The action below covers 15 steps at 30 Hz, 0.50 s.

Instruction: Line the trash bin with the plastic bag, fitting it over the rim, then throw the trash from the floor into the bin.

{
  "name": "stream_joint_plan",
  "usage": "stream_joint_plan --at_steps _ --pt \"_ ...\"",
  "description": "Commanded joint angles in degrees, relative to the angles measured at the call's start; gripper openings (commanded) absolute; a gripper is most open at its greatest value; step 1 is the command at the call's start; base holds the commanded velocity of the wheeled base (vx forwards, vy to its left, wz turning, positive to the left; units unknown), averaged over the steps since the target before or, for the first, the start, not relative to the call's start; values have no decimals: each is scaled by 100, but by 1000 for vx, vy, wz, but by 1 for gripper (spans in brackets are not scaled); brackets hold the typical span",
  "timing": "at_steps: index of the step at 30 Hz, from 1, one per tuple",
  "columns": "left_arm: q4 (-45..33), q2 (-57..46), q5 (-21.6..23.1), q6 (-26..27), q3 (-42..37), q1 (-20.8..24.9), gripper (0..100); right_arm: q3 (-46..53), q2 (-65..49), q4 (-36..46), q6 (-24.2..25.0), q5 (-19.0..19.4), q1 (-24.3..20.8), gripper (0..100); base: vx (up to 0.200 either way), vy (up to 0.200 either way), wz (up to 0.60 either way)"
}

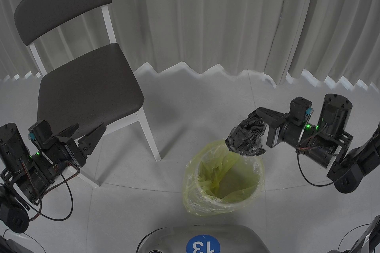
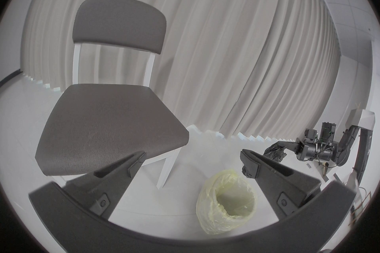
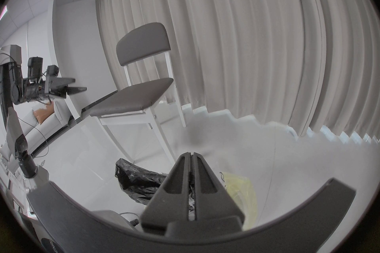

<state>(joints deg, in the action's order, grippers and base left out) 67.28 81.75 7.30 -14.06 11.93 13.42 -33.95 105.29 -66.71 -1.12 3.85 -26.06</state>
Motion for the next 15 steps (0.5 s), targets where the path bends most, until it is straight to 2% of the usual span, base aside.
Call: stream_joint_plan --at_steps 1,4,15 --pt "-4 -177 8 105 -16 46 100 222 9 -62 -2 -34 -320 0 0 0 0" --pt "-4 -256 -1 166 2 46 100 249 325 -71 -2 -42 -461 0 0 0 0" --pt "-13 -362 -1 219 11 46 100 99 1090 -211 15 -34 -452 0 0 0 0"
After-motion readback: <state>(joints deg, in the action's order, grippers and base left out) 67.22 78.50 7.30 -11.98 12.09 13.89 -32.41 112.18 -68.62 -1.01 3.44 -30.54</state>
